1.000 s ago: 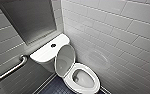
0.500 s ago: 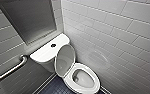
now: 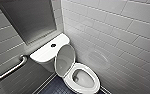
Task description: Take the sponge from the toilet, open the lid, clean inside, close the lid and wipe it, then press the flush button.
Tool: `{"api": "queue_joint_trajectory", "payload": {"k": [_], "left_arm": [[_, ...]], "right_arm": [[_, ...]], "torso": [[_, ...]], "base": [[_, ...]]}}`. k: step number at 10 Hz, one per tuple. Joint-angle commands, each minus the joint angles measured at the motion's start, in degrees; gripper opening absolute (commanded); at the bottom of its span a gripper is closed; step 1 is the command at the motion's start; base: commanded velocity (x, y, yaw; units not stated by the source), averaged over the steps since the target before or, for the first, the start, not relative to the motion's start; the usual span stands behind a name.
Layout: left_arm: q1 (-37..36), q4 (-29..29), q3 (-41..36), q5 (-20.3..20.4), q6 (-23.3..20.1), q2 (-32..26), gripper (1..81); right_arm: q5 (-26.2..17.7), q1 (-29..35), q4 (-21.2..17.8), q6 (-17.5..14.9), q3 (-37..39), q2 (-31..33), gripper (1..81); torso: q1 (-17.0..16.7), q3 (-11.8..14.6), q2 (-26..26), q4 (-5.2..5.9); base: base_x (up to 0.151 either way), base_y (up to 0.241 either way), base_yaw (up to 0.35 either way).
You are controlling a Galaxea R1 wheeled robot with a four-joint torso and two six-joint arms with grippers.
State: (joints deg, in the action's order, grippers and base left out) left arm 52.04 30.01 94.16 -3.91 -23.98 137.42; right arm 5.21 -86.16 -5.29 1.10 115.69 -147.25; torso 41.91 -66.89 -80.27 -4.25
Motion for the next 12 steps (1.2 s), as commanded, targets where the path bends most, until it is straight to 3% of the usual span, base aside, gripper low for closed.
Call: {"api": "queue_joint_trajectory", "payload": {"k": [1, 7, 12], "left_arm": [[-10.9, 0.2, 0.4, -5.5, 9.5, -2.5, 81.1], [-19.7, 0.2, 5.5, -4.4, 27.8, -2.1, 81.1], [-24.0, 0.1, 6.0, 3.3, 38.6, -5.1, 81.1]], "right_arm": [[2.1, -1.1, -0.9, -0.1, -10.9, 8.9, 1.0], [3.8, -1.6, -0.8, -0.1, -13.3, 10.6, 1.0], [4.6, -1.6, -0.9, 0.0, -15.2, 11.6, 1.0]], "torso": [[0.0, 0.0, 0.0, 0.0], [0.0, 0.0, 0.1, 0.0], [0.0, 0.0, 0.1, 0.0]], "base": [[0.0, 0.0, 0.0], [0.0, 0.0, 0.0], [0.0, 0.0, 0.0]]}}
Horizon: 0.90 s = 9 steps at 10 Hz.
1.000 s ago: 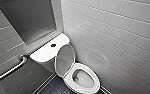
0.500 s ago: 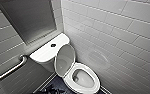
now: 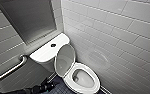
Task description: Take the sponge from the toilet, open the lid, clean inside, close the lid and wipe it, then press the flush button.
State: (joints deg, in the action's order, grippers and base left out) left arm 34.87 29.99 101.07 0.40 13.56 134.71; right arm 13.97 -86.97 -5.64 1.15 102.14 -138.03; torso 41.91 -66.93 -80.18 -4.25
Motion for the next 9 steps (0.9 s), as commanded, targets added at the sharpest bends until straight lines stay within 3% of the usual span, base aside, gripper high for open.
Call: {"api": "queue_joint_trajectory", "payload": {"k": [1, 4, 9], "left_arm": [[-7.3, 0.2, -0.8, 0.7, 2.6, -3.2, 81.1], [-8.6, 0.2, -0.8, 6.0, 8.7, -4.4, 81.1], [-13.9, 0.2, 1.2, 5.6, 9.6, -1.2, 81.1]], "right_arm": [[-4.2, -0.9, -0.5, 0.0, -2.1, 2.7, 1.0], [-4.2, -0.9, -0.5, 0.0, -2.8, 2.9, 1.0], [-4.2, -1.0, -0.2, 0.0, -3.6, 2.9, 1.0]], "torso": [[0.0, 0.0, 0.0, 0.0], [0.0, 0.0, 0.0, 0.0], [0.0, 0.0, 0.0, 0.0]], "base": [[0.0, 0.0, 0.0], [0.0, 0.0, 0.0], [0.0, 0.0, 0.0]]}}
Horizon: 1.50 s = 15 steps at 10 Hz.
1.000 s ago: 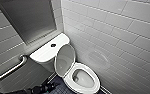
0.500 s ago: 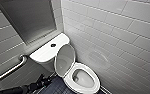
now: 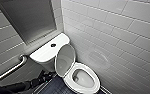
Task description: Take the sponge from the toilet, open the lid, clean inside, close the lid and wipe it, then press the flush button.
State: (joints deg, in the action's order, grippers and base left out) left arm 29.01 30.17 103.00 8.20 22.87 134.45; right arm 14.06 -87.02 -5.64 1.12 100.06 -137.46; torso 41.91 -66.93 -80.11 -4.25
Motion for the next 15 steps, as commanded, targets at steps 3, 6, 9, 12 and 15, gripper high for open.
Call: {"api": "queue_joint_trajectory", "payload": {"k": [3, 6, 9, 12, 15], "left_arm": [[-8.4, -1.2, -0.6, -4.4, 0.0, 1.5, 81.1], [-7.3, -6.0, -4.5, -10.0, -2.0, 5.2, 81.1], [-4.1, -16.4, -8.5, -16.6, -2.3, 5.4, 81.1], [8.9, -40.3, -13.7, -20.9, -2.5, 1.4, 81.1], [19.4, -46.3, -13.3, -21.2, -2.5, 0.4, 81.1]], "right_arm": [[-4.3, -0.9, -0.2, -0.1, -1.5, 2.3, 1.0], [-4.3, -0.6, -0.3, 0.0, -1.3, 2.0, 1.0], [-4.2, -0.3, -0.5, 0.7, -1.1, 2.3, 1.0], [-3.9, -0.4, 0.0, 0.6, 0.0, 1.7, 1.0], [-3.0, -0.8, 0.0, 0.6, 0.2, 1.6, 1.0]], "torso": [[0.0, 0.0, 0.0, 0.0], [0.0, 0.0, 0.0, 0.0], [0.0, 0.0, 0.0, 0.0], [0.0, 0.0, 0.0, 0.0], [0.0, 0.0, 0.0, 0.0]], "base": [[0.0, 0.0, 0.0], [0.0, 0.0, 0.0], [0.0, 0.0, 0.0], [0.0, 0.0, 0.0], [0.0, 0.0, 0.0]]}}
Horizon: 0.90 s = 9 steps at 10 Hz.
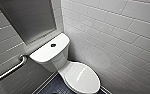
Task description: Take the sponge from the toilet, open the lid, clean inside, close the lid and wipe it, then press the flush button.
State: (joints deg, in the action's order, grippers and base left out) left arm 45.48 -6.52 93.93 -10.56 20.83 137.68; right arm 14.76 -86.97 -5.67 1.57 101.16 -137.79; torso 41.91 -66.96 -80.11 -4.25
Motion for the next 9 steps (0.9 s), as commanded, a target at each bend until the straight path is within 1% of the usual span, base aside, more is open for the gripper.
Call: {"api": "queue_joint_trajectory", "payload": {"k": [1, 2, 3, 4, 5, 6, 8, 9], "left_arm": [[7.5, -11.8, -3.1, -2.9, -0.4, -2.8, 81.1], [11.9, -13.2, -1.5, -2.8, -0.3, -2.6, 81.1], [15.7, -12.9, 0.0, -3.5, 0.0, -1.9, 81.1], [18.1, -12.8, 2.3, -7.1, 0.1, -0.7, 81.1], [18.7, -12.8, 4.2, -11.2, 0.5, 0.7, 81.1], [19.6, -12.8, 6.3, -12.8, 0.4, 2.0, 81.1], [22.1, -13.2, 9.4, -11.4, -0.4, 3.9, 81.1], [22.9, -12.9, 11.5, -11.4, -3.7, 5.5, 81.1]], "right_arm": [[-3.3, -0.9, 0.3, 0.2, -0.8, 1.9, 1.0], [-3.3, -1.0, 0.3, 0.1, -0.7, 1.7, 1.0], [-3.3, -1.0, 0.4, 0.0, -0.7, 1.5, 1.0], [-3.3, -0.9, 0.4, -0.1, -0.9, 1.5, 1.0], [-3.2, -0.9, 0.4, -0.1, -0.8, 1.7, 1.0], [-2.5, -0.8, 0.3, 0.1, -1.6, 2.4, 1.0], [-0.7, -0.5, 0.4, 0.1, -4.9, 5.1, 1.0], [1.8, -0.5, 0.4, 0.1, -7.3, 7.1, 1.0]], "torso": [[0.0, 0.0, 0.0, 0.0], [0.0, 0.0, 0.0, 0.0], [0.0, 0.0, 0.0, 0.0], [0.0, 0.0, 0.0, 0.0], [0.0, 0.0, 0.0, 0.0], [0.0, 0.0, 0.0, 0.0], [0.0, 0.0, 0.0, 0.0], [0.0, 0.0, 0.0, 0.0]], "base": [[0.0, 0.0, 0.0], [0.0, 0.0, 0.0], [0.0, 0.0, 0.0], [0.0, 0.0, 0.0], [0.0, 0.0, 0.0], [0.0, 0.0, 0.0], [0.0, 0.0, 0.0], [0.0, 0.0, 0.0]]}}
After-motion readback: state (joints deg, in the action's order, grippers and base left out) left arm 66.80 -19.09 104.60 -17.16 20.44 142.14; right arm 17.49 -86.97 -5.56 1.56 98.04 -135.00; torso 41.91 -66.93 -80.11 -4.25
